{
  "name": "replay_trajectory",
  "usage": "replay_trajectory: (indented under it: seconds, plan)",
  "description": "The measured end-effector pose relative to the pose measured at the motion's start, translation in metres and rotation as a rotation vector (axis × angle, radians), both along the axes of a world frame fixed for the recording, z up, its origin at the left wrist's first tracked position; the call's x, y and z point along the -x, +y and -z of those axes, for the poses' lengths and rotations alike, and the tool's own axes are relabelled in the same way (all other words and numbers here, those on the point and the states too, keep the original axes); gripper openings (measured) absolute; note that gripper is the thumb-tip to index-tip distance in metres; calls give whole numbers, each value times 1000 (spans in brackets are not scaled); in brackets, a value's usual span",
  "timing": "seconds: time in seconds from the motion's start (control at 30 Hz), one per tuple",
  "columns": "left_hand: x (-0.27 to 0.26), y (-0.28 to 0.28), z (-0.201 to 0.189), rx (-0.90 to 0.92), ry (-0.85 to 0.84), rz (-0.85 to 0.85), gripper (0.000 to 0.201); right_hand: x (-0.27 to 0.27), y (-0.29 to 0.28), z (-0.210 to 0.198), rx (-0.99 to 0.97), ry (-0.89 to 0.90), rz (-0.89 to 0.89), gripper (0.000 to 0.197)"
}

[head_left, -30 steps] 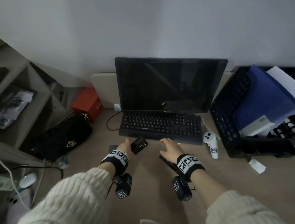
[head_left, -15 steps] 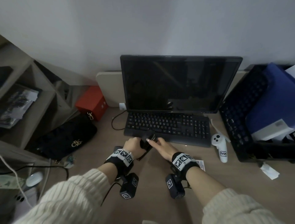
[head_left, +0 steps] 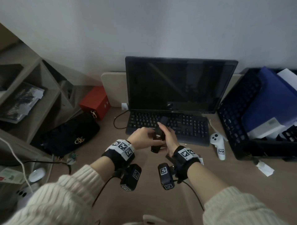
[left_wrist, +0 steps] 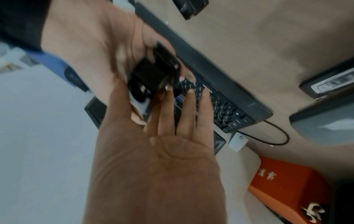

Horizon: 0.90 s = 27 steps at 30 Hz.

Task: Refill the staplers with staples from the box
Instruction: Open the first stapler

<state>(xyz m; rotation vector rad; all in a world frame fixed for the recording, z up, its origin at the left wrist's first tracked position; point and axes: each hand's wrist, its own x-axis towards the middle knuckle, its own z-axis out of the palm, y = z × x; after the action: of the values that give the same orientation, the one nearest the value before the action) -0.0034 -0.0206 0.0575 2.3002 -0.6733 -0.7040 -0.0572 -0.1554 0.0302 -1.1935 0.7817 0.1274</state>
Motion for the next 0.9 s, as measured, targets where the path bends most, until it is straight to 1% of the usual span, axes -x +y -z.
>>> replay_trajectory:
  seconds: [0.03, 0.1, 0.17, 0.2, 0.3, 0.37, 0.47, 0.5, 0.6, 0.63, 0.7, 0.73, 0.77, 0.8, 0.83, 0.87, 0.9]
  plan:
    - [-2, 6, -2, 62, 77, 5, 33, 3, -1, -2, -11, 1, -9, 65]
    - [-6, 15, -3, 139, 171, -80, 43, 8, -1, -5, -44, 1, -26, 64]
    - [-6, 21, -2, 129, 227, -213, 55, 12, -2, -4, -73, 0, -5, 60]
    - [-5, 23, -2, 122, 273, -248, 61, 13, -1, -3, -95, -2, 18, 60]
    - [6, 29, -5, 184, 516, -231, 67, 13, 3, -4, -118, -13, 42, 66]
    - [13, 31, -7, 244, 643, -197, 72, 13, 5, -6, -102, -25, 38, 66]
    - [19, 31, -6, 285, 704, -177, 86, 12, 9, -13, -91, -51, 9, 70]
    - [21, 31, -7, 305, 712, -177, 86, 12, 11, -15, -73, -63, -5, 72]
    - [24, 29, -10, 363, 727, -153, 77, 13, 16, -21, -16, -109, -54, 75]
    - [24, 29, -10, 377, 735, -151, 80, 14, 18, -23, -4, -124, -63, 75]
    - [24, 30, -9, 397, 757, -171, 98, 15, 20, -27, 19, -154, -73, 75]
    - [24, 31, -10, 406, 766, -168, 103, 16, 21, -29, 33, -166, -73, 76]
    - [24, 32, -10, 420, 770, -154, 101, 17, 22, -31, 48, -176, -71, 79]
    - [25, 33, -12, 442, 773, -137, 91, 17, 23, -33, 57, -184, -66, 83]
    - [26, 34, -14, 470, 781, -129, 77, 17, 23, -34, 58, -191, -59, 85]
    - [27, 35, -16, 495, 797, -129, 64, 17, 23, -35, 56, -206, -41, 81]
    - [27, 36, -18, 520, 817, -139, 54, 18, 24, -37, 55, -217, -22, 72]
